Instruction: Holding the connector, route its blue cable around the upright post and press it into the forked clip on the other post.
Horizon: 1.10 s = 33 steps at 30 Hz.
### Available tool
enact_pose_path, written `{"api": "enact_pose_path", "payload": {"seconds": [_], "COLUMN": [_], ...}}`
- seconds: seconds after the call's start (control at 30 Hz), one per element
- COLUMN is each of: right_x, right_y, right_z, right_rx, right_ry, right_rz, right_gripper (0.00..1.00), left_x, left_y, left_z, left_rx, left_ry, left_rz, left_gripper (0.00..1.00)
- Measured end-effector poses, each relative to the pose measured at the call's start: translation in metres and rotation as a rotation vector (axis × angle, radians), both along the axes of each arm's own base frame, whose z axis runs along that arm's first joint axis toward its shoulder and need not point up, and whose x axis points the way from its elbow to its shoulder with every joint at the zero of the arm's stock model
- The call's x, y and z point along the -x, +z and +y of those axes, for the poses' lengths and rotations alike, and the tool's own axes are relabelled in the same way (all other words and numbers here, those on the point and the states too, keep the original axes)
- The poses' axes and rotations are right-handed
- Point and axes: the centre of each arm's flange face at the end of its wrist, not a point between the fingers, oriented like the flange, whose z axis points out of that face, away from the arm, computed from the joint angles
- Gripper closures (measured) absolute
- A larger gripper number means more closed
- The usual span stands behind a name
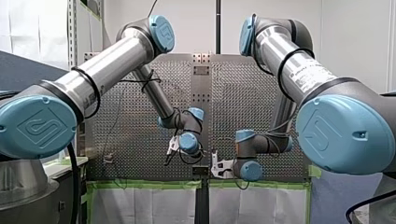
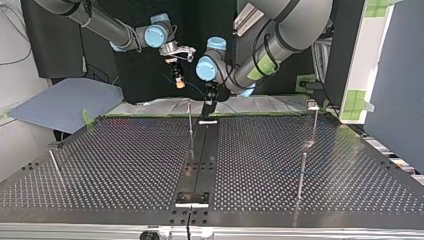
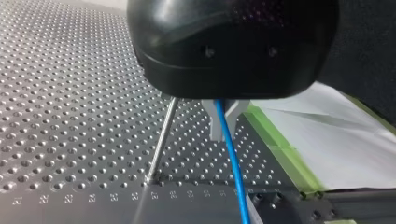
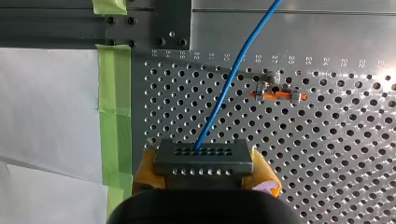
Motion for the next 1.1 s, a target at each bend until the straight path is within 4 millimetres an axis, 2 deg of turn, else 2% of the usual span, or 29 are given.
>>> {"api": "enact_pose_path", "payload": {"seconds": [0.2,0.5,1.1], "right_x": [0.0,0.0,0.0], "right_y": [0.0,0.0,0.0], "right_z": [0.0,0.0,0.0], "right_rx": [0.0,0.0,0.0], "right_ry": [0.0,0.0,0.0], "right_rz": [0.0,0.0,0.0], "right_gripper": [1.0,1.0,1.0], "left_x": [-0.002,-0.019,-0.02], "left_y": [0.002,0.014,0.015], "left_z": [-0.001,-0.005,-0.006], "left_rx": [-0.002,-0.018,-0.019], "left_ry": [0.001,0.012,0.013], "left_rz": [-0.009,-0.075,-0.08], "left_gripper": [1.0,1.0,1.0]}}
